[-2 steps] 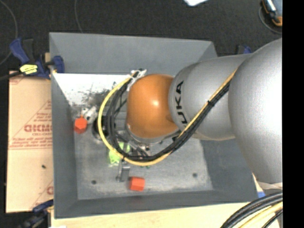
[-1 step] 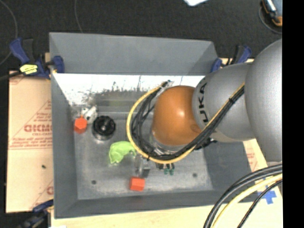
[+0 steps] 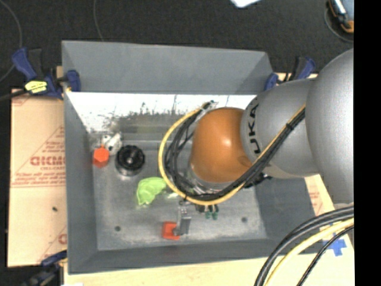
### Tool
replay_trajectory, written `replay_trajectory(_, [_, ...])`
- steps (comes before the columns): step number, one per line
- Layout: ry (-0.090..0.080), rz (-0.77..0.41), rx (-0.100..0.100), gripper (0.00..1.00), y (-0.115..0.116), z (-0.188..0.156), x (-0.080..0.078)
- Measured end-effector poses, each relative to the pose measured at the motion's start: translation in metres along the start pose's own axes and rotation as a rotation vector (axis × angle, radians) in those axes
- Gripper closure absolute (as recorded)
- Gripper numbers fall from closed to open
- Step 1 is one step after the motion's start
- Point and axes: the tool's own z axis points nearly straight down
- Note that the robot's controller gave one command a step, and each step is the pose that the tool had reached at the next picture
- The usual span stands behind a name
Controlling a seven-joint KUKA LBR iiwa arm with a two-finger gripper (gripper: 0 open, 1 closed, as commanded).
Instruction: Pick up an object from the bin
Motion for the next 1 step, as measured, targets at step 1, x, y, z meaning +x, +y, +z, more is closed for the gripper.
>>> replay_trajectory(1, [0.0,0.001,0.0,0.0,0.0,0.0,0.0])
